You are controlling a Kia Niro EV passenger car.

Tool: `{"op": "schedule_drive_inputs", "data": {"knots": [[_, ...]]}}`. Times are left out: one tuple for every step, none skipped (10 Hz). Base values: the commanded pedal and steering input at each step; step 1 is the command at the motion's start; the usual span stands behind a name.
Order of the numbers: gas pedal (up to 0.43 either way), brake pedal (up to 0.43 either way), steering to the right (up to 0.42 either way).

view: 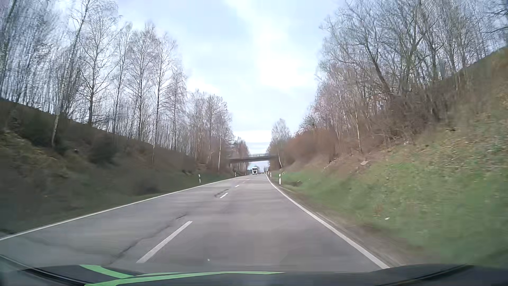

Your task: Follow the waypoints while adhering to traffic rules and regulations

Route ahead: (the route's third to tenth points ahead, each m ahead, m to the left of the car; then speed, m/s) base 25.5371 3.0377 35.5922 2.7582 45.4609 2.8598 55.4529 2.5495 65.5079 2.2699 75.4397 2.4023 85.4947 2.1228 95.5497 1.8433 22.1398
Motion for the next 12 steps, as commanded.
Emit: {"op": "schedule_drive_inputs", "data": {"knots": [[0.240,0.000,0.004],[0.240,0.000,0.004],[0.240,0.000,0.004],[0.240,0.000,0.004],[0.240,0.000,0.004],[0.240,0.000,0.004],[0.240,0.000,0.004],[0.240,0.000,0.004],[0.240,0.000,0.004],[0.240,0.000,0.004],[0.240,0.000,0.004],[0.240,0.000,0.004]]}}
